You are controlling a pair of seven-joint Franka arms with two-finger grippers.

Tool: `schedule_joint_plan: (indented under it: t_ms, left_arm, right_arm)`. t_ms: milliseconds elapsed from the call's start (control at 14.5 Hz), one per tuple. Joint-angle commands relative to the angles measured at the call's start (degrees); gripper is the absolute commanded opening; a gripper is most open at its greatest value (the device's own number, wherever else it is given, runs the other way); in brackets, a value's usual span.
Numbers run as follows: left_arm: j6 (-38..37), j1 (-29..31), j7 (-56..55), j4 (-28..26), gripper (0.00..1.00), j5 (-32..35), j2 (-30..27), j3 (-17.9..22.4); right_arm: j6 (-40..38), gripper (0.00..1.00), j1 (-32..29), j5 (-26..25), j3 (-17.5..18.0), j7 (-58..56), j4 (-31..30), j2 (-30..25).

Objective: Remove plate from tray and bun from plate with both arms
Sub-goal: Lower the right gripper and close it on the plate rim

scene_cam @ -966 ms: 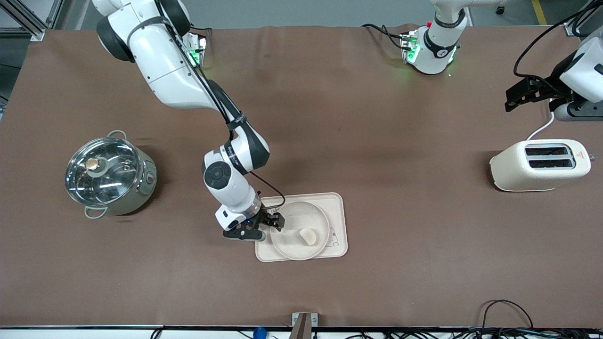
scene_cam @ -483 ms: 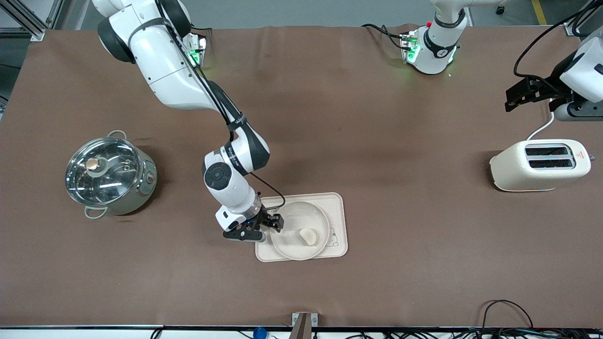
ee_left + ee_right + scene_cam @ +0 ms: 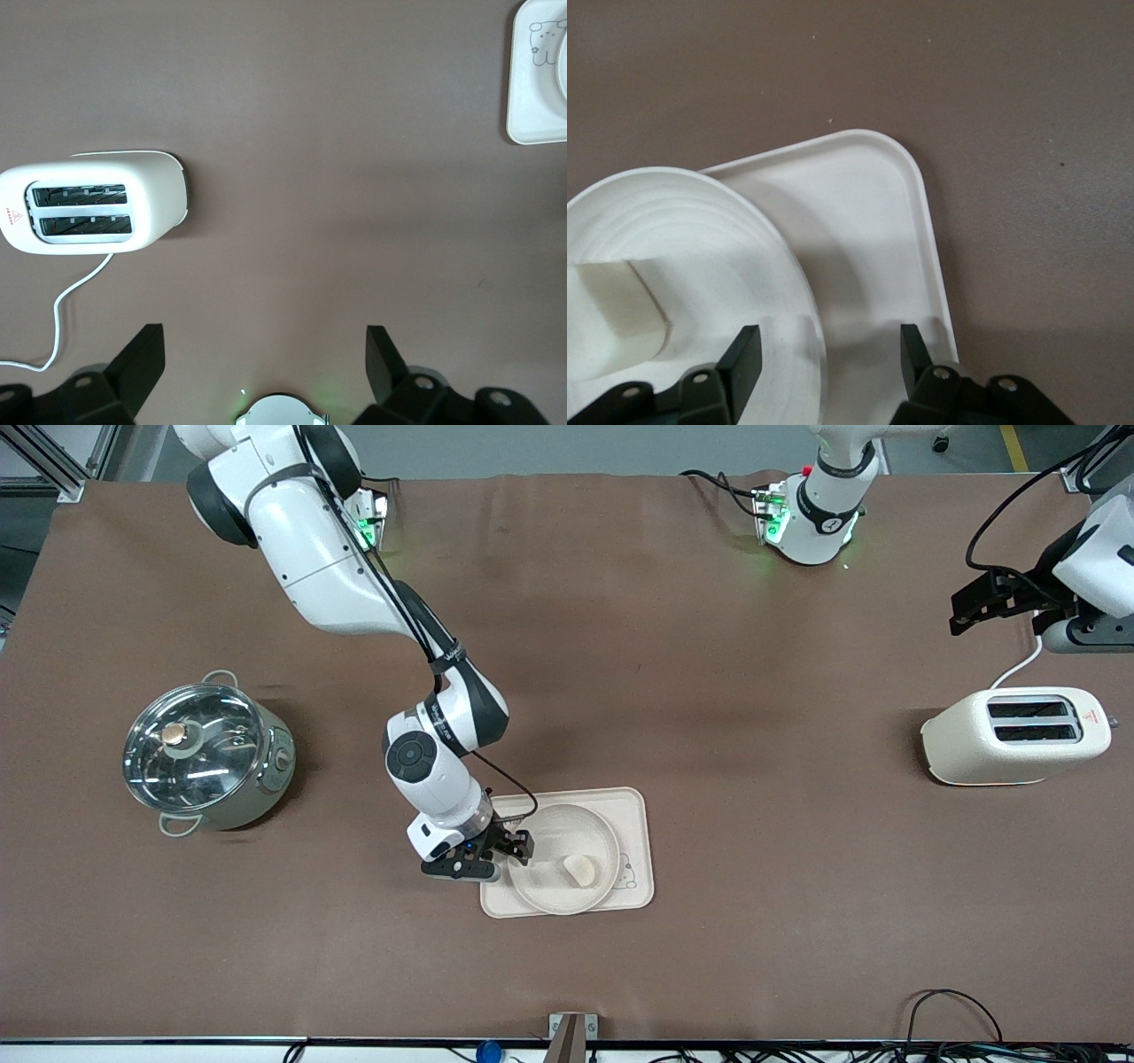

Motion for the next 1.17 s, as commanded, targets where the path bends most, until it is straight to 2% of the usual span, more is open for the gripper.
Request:
schedule_joint_plan:
  t_ms: [0, 345, 621, 828, 1103]
  left_arm:
    - [0.4, 0.1, 0.3, -0.5, 1.0, -0.5, -0.7, 0.0]
    - [0.4, 0.1, 0.3, -0.5, 1.0, -0.5, -0.7, 0.0]
    - [0.4, 0.1, 0.3, -0.5, 1.0, -0.6, -0.7, 0.0]
    - [0.4, 0.1, 0.3, -0.5, 1.0, -0.6, -0.6, 0.0]
    - [0.4, 0.1, 0.3, -0.5, 1.0, -0.6, -0.5, 0.0]
  right_arm:
    - [0.3, 0.57, 0.5, -0.3, -0.4, 1.2, 1.4, 0.9]
    - [0.5, 0.34, 0.5, -0.4, -0.4, 1.1, 1.4, 0.9]
    - [0.9, 0.23, 0.5, -1.1, -0.4, 1.1, 1.3, 0.9]
    - [0.9, 0.04, 0.7, -1.1, -0.4, 1.3, 1.3, 0.8]
    - [1.0, 0.01, 0.5, -0.3, -0.1, 1.3, -0.7, -2.1]
